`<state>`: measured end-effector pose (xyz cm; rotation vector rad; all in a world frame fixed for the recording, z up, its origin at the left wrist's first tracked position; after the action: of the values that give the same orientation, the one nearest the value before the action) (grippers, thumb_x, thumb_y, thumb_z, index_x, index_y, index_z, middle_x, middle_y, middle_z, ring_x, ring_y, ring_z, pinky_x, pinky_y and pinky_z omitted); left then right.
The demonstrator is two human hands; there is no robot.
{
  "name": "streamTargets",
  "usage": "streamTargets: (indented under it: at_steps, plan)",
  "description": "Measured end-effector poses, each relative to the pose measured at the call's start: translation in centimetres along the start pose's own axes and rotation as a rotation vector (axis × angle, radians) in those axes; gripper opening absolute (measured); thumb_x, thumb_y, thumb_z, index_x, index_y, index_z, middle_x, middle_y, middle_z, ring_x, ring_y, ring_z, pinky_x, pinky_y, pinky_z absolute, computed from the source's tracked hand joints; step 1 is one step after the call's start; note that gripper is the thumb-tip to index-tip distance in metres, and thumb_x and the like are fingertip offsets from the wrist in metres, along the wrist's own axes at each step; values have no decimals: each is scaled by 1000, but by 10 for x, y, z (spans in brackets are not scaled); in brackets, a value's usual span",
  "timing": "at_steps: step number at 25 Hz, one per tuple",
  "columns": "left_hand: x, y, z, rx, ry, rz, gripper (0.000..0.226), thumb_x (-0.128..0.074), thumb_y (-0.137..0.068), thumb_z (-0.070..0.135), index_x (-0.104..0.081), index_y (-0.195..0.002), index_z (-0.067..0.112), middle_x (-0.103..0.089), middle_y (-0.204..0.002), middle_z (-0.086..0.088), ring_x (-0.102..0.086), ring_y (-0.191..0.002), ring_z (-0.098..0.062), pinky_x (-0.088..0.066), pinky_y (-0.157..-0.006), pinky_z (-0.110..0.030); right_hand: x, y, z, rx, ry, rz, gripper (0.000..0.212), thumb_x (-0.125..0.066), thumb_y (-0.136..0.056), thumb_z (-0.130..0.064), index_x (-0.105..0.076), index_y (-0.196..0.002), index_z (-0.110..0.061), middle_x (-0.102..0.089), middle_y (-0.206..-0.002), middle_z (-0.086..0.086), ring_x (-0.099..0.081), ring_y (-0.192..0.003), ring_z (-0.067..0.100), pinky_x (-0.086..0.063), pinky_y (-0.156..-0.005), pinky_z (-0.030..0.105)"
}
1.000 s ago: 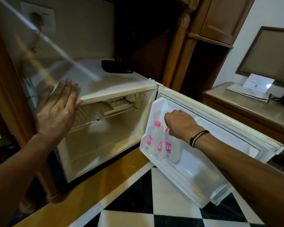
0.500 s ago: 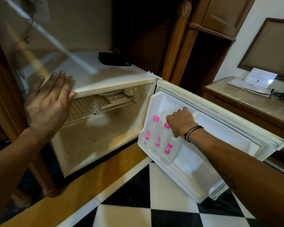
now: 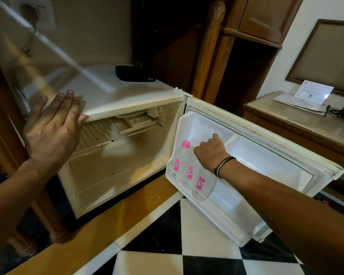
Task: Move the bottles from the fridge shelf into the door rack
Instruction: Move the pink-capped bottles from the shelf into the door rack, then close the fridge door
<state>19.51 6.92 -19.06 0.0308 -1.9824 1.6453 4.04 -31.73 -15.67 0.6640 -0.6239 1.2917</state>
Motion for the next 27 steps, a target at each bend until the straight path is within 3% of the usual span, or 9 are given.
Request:
streamTargets:
  at_steps: [5, 7, 9, 11, 13, 15, 19, 23, 27]
  plan:
    - [4, 2, 2, 9, 18, 14, 59, -34, -120, 39, -32, -171, 10, -35, -176, -16, -5, -167, -11, -19, -137, -52, 3, 6, 7, 5, -204, 134, 29, -66, -96, -40, -61, -117, -20, -66, -96, 5, -62, -92, 26, -43, -93, 42]
    - [-6, 5, -2, -14, 32, 14, 64, -33, -119, 40, -17, -176, 16, -16, -184, -3, -9, -169, -15, -22, -135, -55, 10, 6, 21, -49, -271, 369, 49, -64, -93, -51, -61, -128, -18, -68, -118, 13, -61, -111, 36, -45, -94, 47]
    - [-16, 8, -15, -29, 18, -27, 66, -29, -117, 43, -11, -177, 22, -6, -185, 0, -15, -171, -23, -22, -135, -58, 14, 8, 44, -189, -278, 498, 76, -62, -88, -63, -46, -149, -21, -46, -153, 23, -40, -142, 47, -35, -113, 59]
    - [-28, 15, -29, -120, -66, -70, 69, -26, -113, 43, -14, -177, 19, -12, -185, -7, -15, -170, -31, -15, -136, -59, 4, 9, 65, -330, -320, 396, 94, -48, -87, -77, -22, -162, -25, -15, -170, 23, -9, -157, 48, -12, -124, 65]
    - [-34, 17, -32, -105, -95, -78, 71, -28, -112, 43, -15, -177, 17, -14, -184, -9, -15, -170, -33, -15, -135, -60, -12, 12, 78, -413, -380, 236, 100, -27, -86, -87, -7, -164, -29, -3, -172, 20, 0, -158, 48, -5, -124, 67]
    - [-33, 16, -24, 35, -14, -80, 69, -31, -115, 44, -13, -177, 18, -14, -184, -8, -18, -170, -31, -21, -133, -62, -18, 17, 85, -412, -454, 142, 103, -16, -82, -92, 2, -164, -33, 0, -173, 18, -2, -158, 48, -8, -123, 69]
    - [-16, 15, -11, -46, 14, -143, 68, -27, -116, 41, -21, -174, 7, -19, -183, -14, -22, -168, -37, -21, -134, -62, -10, 26, 89, -362, -466, 80, 106, -15, -79, -94, 1, -164, -34, -4, -173, 15, -14, -156, 48, -16, -122, 67]
    - [29, 1, 16, 60, 4, -148, 61, -32, -117, 40, -50, -160, 0, -54, -161, -27, -49, -152, -45, -31, -131, -58, 7, 36, 82, -332, -444, 53, 109, -18, -76, -96, -4, -164, -33, -11, -172, 17, -23, -152, 48, -24, -118, 65]
    - [70, -12, 33, -1, -88, -243, 61, -30, -116, 40, -61, -148, -2, -67, -146, -28, -63, -139, -44, -40, -121, -57, 26, 45, 62, -275, -396, 55, 112, -24, -73, -99, -8, -162, -33, -23, -166, 21, -36, -144, 47, -37, -111, 58]
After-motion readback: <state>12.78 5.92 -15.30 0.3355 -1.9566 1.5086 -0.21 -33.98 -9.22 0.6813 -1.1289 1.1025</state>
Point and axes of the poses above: each hand's wrist, its own y-axis away from the middle knuckle, its own x-axis out of the back of the hand, z = x × y, the point moved 2 cm from there along -y, towards the middle knuckle
